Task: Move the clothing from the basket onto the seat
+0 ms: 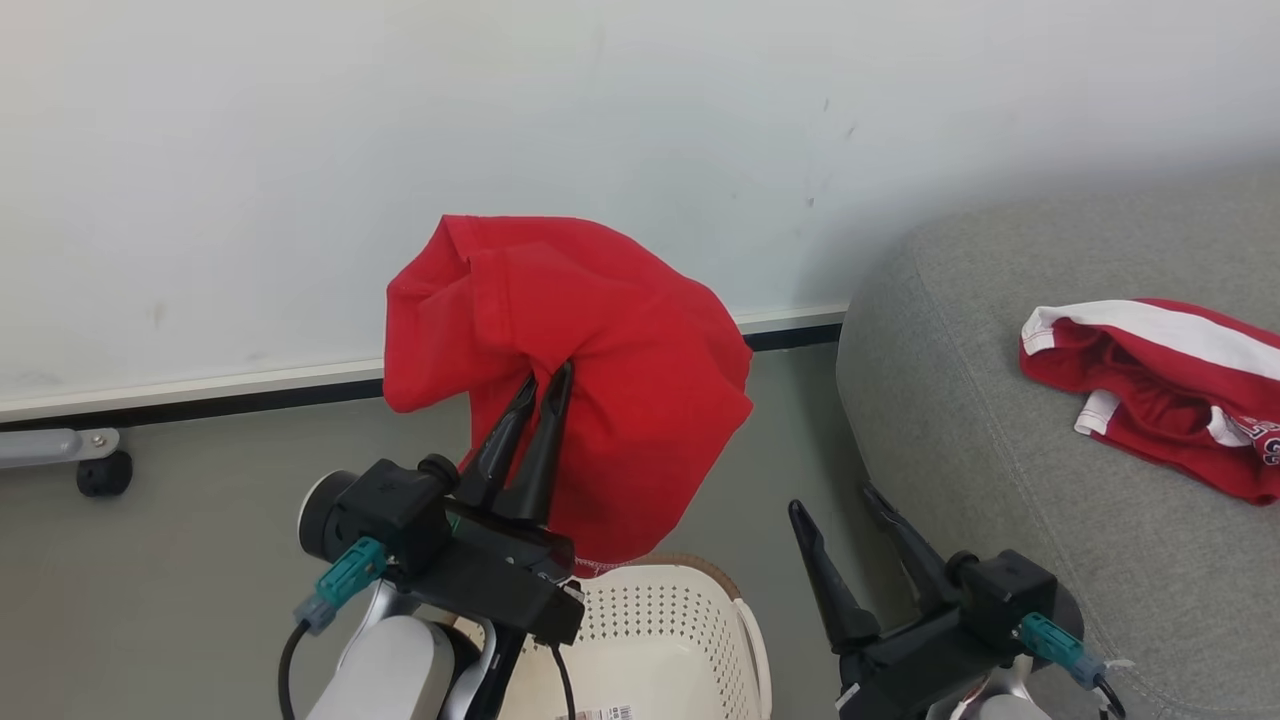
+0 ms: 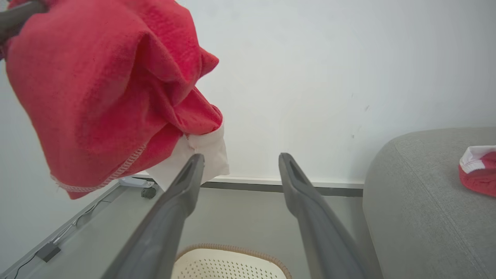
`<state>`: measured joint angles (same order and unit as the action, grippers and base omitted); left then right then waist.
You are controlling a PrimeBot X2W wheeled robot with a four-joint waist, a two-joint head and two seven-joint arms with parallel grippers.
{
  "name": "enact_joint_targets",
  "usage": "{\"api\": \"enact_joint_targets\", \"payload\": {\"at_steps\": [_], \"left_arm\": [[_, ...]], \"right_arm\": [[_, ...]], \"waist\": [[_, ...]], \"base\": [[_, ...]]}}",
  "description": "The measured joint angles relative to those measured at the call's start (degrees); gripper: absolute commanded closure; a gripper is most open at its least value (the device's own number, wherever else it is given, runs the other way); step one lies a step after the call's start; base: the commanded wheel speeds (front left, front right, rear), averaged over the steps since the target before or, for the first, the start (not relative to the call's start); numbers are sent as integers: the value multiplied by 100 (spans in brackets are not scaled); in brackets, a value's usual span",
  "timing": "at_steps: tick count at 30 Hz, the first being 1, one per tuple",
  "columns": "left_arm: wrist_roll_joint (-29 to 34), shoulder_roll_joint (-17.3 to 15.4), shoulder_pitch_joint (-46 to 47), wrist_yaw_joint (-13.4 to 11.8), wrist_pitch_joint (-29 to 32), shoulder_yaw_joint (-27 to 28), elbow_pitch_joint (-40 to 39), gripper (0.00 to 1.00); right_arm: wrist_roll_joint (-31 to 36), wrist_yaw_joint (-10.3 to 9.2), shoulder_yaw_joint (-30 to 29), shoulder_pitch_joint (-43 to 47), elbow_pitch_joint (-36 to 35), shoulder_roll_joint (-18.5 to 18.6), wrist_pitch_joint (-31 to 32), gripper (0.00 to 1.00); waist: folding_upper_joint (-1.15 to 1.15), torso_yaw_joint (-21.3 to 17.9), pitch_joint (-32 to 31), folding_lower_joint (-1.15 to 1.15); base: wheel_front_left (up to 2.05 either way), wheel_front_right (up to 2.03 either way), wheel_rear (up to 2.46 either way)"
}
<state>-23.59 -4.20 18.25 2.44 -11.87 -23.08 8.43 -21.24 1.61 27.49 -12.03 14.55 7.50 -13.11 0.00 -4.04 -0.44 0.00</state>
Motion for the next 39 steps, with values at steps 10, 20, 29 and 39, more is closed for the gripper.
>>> {"api": "enact_joint_targets", "payload": {"at_steps": [10, 20, 29, 39], "left_arm": [[1, -29, -16, -93, 182, -8, -210, 100], [1, -23, -23, -143, 399, -123, -350, 100], [1, -16, -12, -143, 524, -193, -426, 100], [1, -58, -13, -142, 606, -191, -490, 100]], "right_arm": [[2, 207, 372, -81, -517, -136, 51, 0], [2, 398, 918, -782, -456, -299, 303, 0], [-103, 447, 1148, -1293, -45, -343, 391, 100], [-354, 495, 1249, -1494, 265, -363, 299, 100]], "waist": [[0, -2, 6, 0], [0, 79, 12, 0], [0, 174, 47, 0], [0, 221, 53, 0]], "base": [[0, 0, 0], [0, 0, 0], [0, 0, 0], [0, 0, 0]]}}
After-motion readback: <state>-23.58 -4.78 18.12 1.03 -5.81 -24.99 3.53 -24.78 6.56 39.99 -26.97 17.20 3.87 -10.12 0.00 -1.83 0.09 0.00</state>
